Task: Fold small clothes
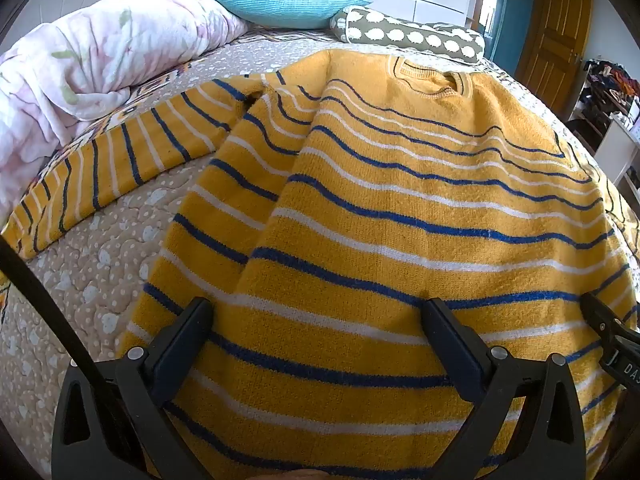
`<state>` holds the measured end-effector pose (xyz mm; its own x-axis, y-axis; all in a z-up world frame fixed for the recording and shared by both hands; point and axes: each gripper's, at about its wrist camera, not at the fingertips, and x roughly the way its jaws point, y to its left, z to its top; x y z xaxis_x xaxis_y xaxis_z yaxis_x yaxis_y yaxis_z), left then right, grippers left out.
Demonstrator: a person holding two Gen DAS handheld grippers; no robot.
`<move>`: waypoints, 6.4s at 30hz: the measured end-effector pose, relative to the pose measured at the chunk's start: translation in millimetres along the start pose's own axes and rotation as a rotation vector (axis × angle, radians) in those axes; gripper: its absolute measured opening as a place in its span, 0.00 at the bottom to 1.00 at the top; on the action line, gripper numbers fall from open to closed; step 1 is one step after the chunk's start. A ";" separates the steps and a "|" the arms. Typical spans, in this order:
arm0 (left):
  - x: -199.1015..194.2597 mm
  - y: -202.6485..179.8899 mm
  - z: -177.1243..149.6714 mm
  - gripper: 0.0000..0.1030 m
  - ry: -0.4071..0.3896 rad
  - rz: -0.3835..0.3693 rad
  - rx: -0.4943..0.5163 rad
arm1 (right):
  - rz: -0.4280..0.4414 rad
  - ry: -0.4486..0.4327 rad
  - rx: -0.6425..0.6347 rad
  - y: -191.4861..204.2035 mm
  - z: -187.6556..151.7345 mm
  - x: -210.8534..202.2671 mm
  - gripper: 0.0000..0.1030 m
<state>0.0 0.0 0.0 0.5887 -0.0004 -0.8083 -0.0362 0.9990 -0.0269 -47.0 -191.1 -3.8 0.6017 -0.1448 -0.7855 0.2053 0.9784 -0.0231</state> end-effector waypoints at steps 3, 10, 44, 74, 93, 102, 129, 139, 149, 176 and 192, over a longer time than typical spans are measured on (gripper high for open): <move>-0.1 0.0 0.0 1.00 -0.002 0.000 0.000 | 0.000 0.001 0.000 0.0 0.1 0.0 1.00; 0.0 0.0 0.0 1.00 -0.002 0.001 0.001 | 0.001 0.000 0.001 -0.1 0.1 0.2 1.00; -0.3 -1.1 -2.1 1.00 0.006 0.011 0.015 | 0.010 0.000 0.007 -1.3 0.4 0.1 1.00; 0.1 1.3 0.2 1.00 0.008 0.017 0.016 | 0.014 0.000 0.009 -0.6 0.0 -0.6 1.00; -1.7 -0.5 -0.3 1.00 0.004 0.021 0.004 | 0.016 0.002 0.011 -1.6 0.3 -0.6 1.00; -1.9 -0.9 -0.5 1.00 0.004 0.021 0.004 | 0.017 0.003 0.011 -2.1 0.5 -0.1 1.00; -12.9 -6.6 -2.7 0.96 -0.027 0.049 0.040 | 0.045 0.017 0.030 -7.4 -2.4 0.4 1.00; -103.6 52.5 -2.7 0.71 -0.126 -0.025 0.005 | 0.030 0.036 0.021 -3.1 -0.3 3.0 1.00; -171.7 102.2 -13.8 0.80 -0.216 0.081 -0.074 | 0.059 0.090 0.020 -7.9 15.1 5.5 0.98; -176.3 78.2 -52.4 0.80 -0.066 -0.071 -0.011 | 0.149 -0.099 0.006 13.1 -21.2 -134.0 0.88; -239.6 74.4 -49.9 0.87 -0.174 -0.057 0.004 | 0.225 -0.309 -0.156 36.7 29.4 -311.9 0.96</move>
<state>-184.1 72.2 162.3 0.7209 -0.0497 -0.6912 0.0043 0.9977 -0.0672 -204.5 -114.3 258.4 0.8267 0.0609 -0.5594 -0.0628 0.9979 0.0160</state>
